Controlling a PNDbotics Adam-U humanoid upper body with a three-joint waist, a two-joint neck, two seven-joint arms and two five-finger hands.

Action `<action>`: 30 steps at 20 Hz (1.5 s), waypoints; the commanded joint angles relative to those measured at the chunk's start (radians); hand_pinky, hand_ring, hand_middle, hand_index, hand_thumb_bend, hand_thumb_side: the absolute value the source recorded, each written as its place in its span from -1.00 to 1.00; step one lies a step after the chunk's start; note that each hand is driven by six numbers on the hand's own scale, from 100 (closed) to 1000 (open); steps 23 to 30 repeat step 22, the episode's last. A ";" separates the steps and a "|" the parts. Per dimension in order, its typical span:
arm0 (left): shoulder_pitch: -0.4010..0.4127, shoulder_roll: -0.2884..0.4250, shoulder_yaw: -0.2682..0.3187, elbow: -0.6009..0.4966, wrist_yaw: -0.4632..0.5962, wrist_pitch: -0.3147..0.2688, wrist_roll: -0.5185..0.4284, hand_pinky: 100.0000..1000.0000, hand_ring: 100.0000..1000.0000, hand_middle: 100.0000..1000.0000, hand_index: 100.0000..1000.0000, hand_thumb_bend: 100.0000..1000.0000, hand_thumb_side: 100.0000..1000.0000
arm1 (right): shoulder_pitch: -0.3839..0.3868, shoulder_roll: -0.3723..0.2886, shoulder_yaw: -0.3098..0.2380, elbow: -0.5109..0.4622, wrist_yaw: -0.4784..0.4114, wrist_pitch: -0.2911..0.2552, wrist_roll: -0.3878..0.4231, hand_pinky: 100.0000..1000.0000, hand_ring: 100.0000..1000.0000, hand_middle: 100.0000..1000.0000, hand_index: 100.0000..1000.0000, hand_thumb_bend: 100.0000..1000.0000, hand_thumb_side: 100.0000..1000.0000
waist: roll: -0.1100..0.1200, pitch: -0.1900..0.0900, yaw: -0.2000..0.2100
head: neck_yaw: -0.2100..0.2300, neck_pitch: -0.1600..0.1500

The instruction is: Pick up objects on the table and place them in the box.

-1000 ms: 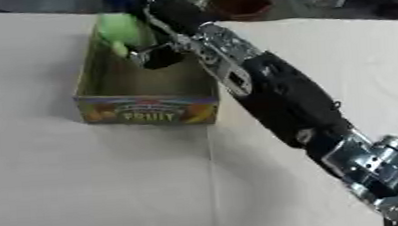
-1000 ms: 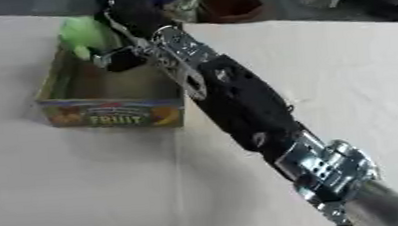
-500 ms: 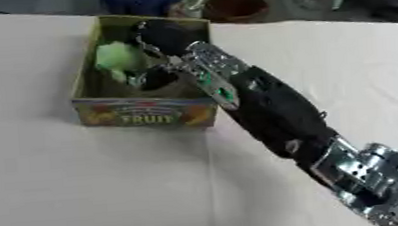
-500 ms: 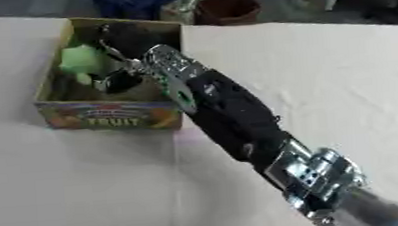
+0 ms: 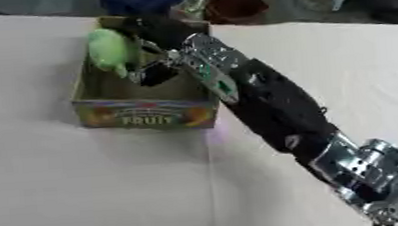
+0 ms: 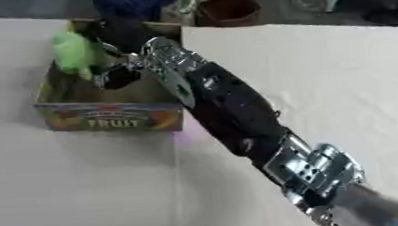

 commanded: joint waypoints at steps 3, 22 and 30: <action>-0.006 0.018 -0.003 -0.020 0.002 0.000 -0.002 -0.20 -0.25 -0.16 0.14 -1.00 0.46 | -0.032 -0.044 -0.012 -0.057 0.021 -0.012 0.024 0.58 0.83 0.70 0.97 0.40 0.12 | 0.010 -0.023 -0.004 | 0.006 -0.010; 0.006 0.024 0.012 -0.020 -0.007 0.012 0.022 -0.20 -0.25 -0.16 0.14 -1.00 0.47 | 0.131 -0.303 -0.143 -0.608 -0.588 0.220 0.039 0.65 0.75 0.58 0.95 0.27 0.52 | 0.017 -0.053 -0.064 | 0.076 0.019; 0.006 0.024 0.012 -0.020 -0.007 0.012 0.022 -0.20 -0.25 -0.16 0.14 -1.00 0.47 | 0.131 -0.303 -0.143 -0.608 -0.588 0.220 0.039 0.65 0.75 0.58 0.95 0.27 0.52 | 0.017 -0.053 -0.064 | 0.076 0.019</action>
